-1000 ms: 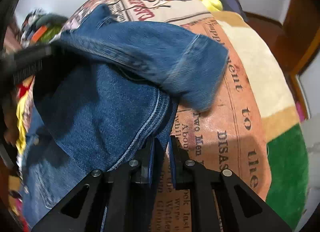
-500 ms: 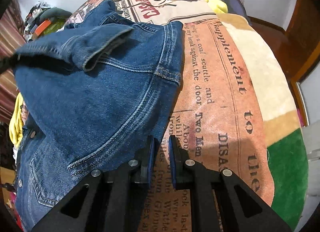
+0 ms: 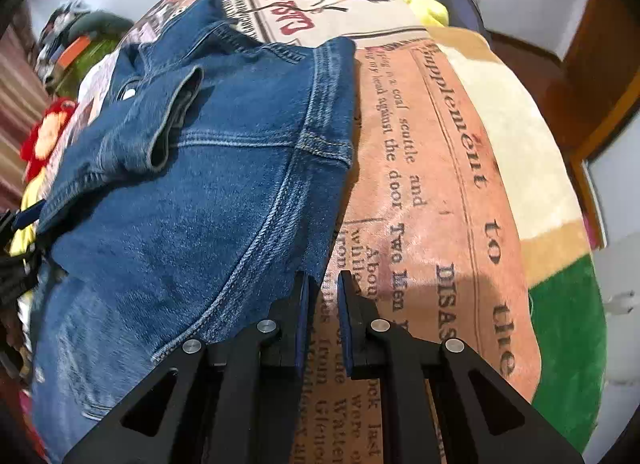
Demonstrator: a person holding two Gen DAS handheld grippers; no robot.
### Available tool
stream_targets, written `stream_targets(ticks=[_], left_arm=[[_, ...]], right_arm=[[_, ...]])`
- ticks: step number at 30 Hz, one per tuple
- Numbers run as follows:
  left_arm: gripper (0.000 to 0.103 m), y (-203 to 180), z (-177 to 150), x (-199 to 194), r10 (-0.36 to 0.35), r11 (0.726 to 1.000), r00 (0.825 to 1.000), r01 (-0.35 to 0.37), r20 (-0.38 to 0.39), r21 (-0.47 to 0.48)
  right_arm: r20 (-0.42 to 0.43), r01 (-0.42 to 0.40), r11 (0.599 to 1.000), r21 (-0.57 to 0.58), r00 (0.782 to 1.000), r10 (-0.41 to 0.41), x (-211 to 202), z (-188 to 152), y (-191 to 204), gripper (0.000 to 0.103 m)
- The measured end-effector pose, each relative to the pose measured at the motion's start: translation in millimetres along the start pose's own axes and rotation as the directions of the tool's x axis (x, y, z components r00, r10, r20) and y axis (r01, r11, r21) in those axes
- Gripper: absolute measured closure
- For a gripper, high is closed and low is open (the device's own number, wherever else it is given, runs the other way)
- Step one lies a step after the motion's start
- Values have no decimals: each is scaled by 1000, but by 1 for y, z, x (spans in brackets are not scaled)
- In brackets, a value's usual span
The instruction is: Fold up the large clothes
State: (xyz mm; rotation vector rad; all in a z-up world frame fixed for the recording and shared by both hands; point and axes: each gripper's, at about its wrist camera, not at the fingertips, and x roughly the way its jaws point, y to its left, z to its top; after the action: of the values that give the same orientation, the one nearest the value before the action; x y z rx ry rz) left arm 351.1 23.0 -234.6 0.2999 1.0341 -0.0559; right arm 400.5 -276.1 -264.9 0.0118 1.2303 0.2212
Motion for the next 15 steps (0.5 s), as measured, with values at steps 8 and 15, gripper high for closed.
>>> stream_targets(ticks=[8,15], left_arm=[[8,-28,31,-27,-23,993,994,10,107,121],[8,-63,59,14,-70,987,997,64,40,146]], right_arm=[[64,-46,997,57,997,42,-31,14,-13,93],[110,-123,991,51,987,117,-53,15,-9,93]])
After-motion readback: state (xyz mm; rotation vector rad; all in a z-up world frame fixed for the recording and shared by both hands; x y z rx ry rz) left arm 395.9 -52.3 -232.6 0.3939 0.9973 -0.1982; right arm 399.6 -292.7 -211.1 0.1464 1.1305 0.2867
